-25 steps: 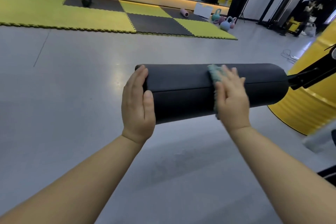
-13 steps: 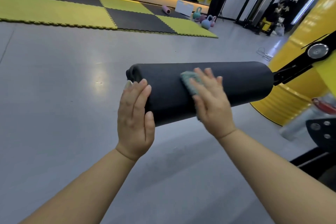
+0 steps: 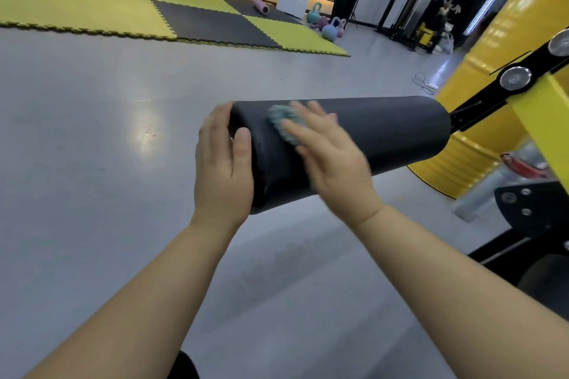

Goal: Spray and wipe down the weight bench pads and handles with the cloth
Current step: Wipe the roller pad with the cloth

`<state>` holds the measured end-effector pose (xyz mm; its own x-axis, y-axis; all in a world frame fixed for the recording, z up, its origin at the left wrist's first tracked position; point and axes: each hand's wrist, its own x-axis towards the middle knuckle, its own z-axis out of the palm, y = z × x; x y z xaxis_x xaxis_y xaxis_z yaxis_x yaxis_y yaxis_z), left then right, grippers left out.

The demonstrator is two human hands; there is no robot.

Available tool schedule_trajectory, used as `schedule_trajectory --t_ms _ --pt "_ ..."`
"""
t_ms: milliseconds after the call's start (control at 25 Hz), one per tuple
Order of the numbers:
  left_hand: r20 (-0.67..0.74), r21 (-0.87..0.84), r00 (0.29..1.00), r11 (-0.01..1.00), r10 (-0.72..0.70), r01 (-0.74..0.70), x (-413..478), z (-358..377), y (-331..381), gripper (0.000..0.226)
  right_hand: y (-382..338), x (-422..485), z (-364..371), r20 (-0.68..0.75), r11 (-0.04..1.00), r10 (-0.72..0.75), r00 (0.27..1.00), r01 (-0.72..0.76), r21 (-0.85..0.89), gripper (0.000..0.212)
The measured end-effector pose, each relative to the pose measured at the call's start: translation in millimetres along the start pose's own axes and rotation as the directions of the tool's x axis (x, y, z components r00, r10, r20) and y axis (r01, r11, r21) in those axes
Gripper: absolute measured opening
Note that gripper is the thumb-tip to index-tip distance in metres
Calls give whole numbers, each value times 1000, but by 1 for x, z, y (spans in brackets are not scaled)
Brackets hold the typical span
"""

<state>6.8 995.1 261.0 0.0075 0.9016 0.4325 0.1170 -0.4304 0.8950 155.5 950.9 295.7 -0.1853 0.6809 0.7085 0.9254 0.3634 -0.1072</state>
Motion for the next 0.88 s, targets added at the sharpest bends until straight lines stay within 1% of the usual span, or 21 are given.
schedule_trajectory --t_ms 40,80,120,160,200,240,280,360,400,440,480,520,560,600,640,680,720,760,800,840,880 --pt "20 -12 1000 1000 -18 18 -2 -1 0 53 18 -5 -5 -39 992 127 991 -127 -9 33" --pt "27 -10 999 1000 -24 24 -4 -2 0 54 34 -8 -11 -83 952 305 949 -305 13 33" --pt "28 -3 999 1000 -22 22 -5 -3 0 56 44 -10 -18 -122 867 498 858 -492 76 34" --pt "26 2 999 1000 -18 18 -6 -3 0 59 50 -8 -22 -155 755 655 739 -638 152 34" --pt "28 4 999 1000 -21 21 -6 -3 0 64 48 -4 -21 -175 669 743 646 -712 214 33" --pt "32 2 999 1000 -31 31 -6 -3 0 67 36 3 -17 -184 654 756 628 -711 258 32" --pt "33 -8 999 999 -40 40 -7 -3 0 69 18 11 -10 -186 710 702 688 -652 267 30" --pt "18 -37 1000 999 -15 15 -7 -2 1 71 -26 18 6 -134 886 447 885 -417 204 30" --pt "7 -49 1000 999 8 -8 -6 -1 0 71 -42 17 12 -83 938 312 946 -294 182 31" --pt "2 -52 1000 998 22 -22 -6 -1 1 70 -46 14 14 -49 971 191 980 -182 154 33" --pt "1 -45 1000 999 30 -30 -7 -1 1 70 -38 12 11 -34 991 76 997 -71 112 33" --pt "5 -40 999 999 37 -36 -9 -2 0 70 -22 8 6 -35 999 -7 999 9 50 33" --pt "12 -32 999 999 41 -41 -11 -2 0 70 -2 3 2 -42 1000 -21 999 21 -9 32" --pt "22 -22 999 999 39 -39 -12 -3 1 70 18 -4 -1 -74 998 45 996 -48 -43 31" --pt "26 -16 999 999 33 -32 -13 -3 3 70 36 -8 -6 -126 979 194 973 -200 -30 30" --pt "19 -14 1000 1000 24 -24 -13 -3 6 69 50 -9 -13 -181 919 390 903 -392 29 30" --pt "-2 -1 1000 1000 19 -19 -14 -2 10 69 59 -7 -20 -215 799 601 770 -589 123 30" --pt "-28 24 999 1000 21 -20 -14 0 14 69 65 -3 -26 -225 654 756 615 -729 204 30" --pt "-53 50 998 998 30 -27 -12 1 19 69 64 2 -28 -218 571 820 530 -782 248 30" --pt "-76 71 996 997 37 -32 -11 3 25 67 55 11 -27 -214 592 806 552 -762 263 29" --pt "-97 108 994 993 58 -48 -8 4 31 64 38 19 -23 -195 677 735 649 -690 258 28"
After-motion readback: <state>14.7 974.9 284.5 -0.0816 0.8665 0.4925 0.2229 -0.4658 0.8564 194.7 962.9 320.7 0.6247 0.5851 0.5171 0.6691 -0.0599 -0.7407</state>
